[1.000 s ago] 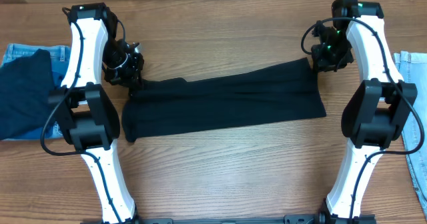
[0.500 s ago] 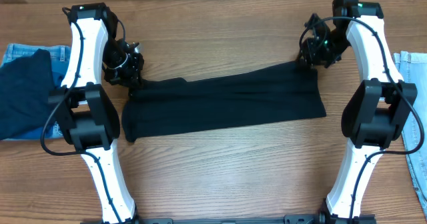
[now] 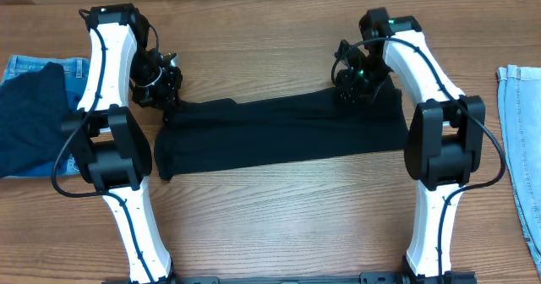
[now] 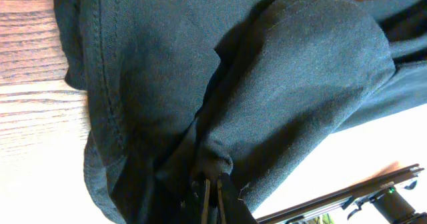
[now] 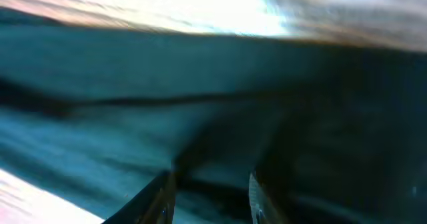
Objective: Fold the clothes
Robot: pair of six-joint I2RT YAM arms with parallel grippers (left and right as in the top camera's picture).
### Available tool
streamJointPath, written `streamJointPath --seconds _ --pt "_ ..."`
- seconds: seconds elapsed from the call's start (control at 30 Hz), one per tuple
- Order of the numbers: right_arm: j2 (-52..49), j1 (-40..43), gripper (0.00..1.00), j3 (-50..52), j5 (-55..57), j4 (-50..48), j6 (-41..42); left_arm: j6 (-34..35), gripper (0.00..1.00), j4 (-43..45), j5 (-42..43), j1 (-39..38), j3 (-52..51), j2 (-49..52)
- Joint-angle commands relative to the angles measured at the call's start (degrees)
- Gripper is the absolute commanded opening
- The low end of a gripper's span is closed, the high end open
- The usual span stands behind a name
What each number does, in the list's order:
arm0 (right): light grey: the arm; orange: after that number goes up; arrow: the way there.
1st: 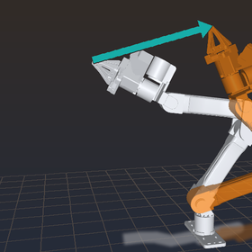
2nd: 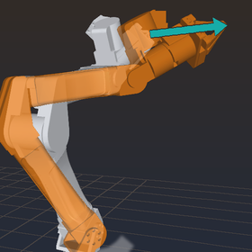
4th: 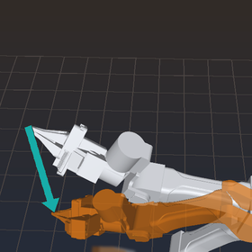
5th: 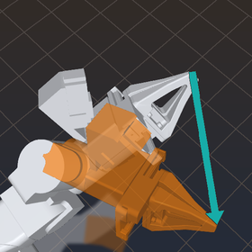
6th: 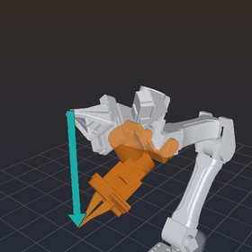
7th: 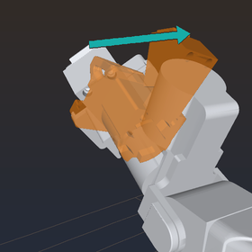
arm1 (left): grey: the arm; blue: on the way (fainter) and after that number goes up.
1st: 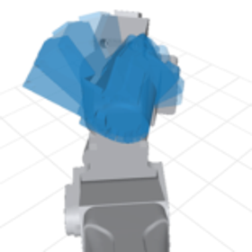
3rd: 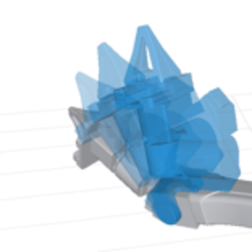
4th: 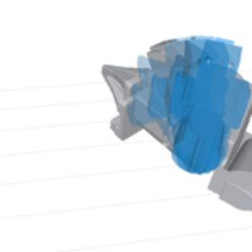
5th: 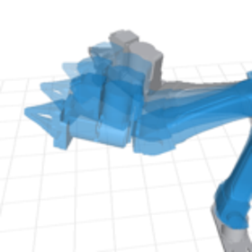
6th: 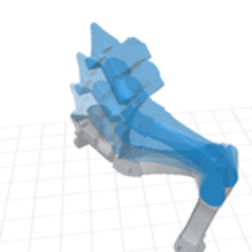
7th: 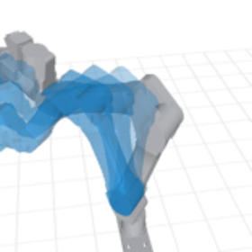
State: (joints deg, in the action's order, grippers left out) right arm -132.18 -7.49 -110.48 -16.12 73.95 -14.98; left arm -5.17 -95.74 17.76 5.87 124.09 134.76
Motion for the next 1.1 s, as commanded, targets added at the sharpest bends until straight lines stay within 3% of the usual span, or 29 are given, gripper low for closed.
streamJointPath --seconds 0.0,0.17,0.3,0.5,0.6,0.77,1.07 --pt "-0.6 -0.1 0.39 1.4 0.7 -0.1 0.4 -1.7 0.04 0.1 -0.2 0.1 -0.2 -1.4" --pt "-0.6 0.0 0.39 1.4 2.1 8.3 0.5 -1.7 0.04 0.0 -0.3 0.1 -0.2 -1.4" --pt "-0.6 1.0 0.36 1.4 13.1 6.8 8.2 -1.9 0.04 -1.0 -0.4 0.1 -0.2 -1.4" --pt "4.1 1.1 0.34 -5.4 7.9 9.1 5.4 -1.9 0.04 -0.6 -0.4 0.1 -0.2 -1.4" --pt "6.7 1.1 0.41 -6.4 8.4 6.2 5.3 -1.9 0.04 -0.6 -0.4 0.1 -0.2 -1.4" --pt "3.2 2.8 0.41 -3.3 13.0 2.4 4.5 -1.9 0.04 -0.7 -0.4 0.1 -0.2 -1.4" --pt "0.7 15.0 0.41 8.7 9.7 -4.5 6.9 -1.9 0.04 -0.7 -0.4 0.1 -0.2 -1.4"
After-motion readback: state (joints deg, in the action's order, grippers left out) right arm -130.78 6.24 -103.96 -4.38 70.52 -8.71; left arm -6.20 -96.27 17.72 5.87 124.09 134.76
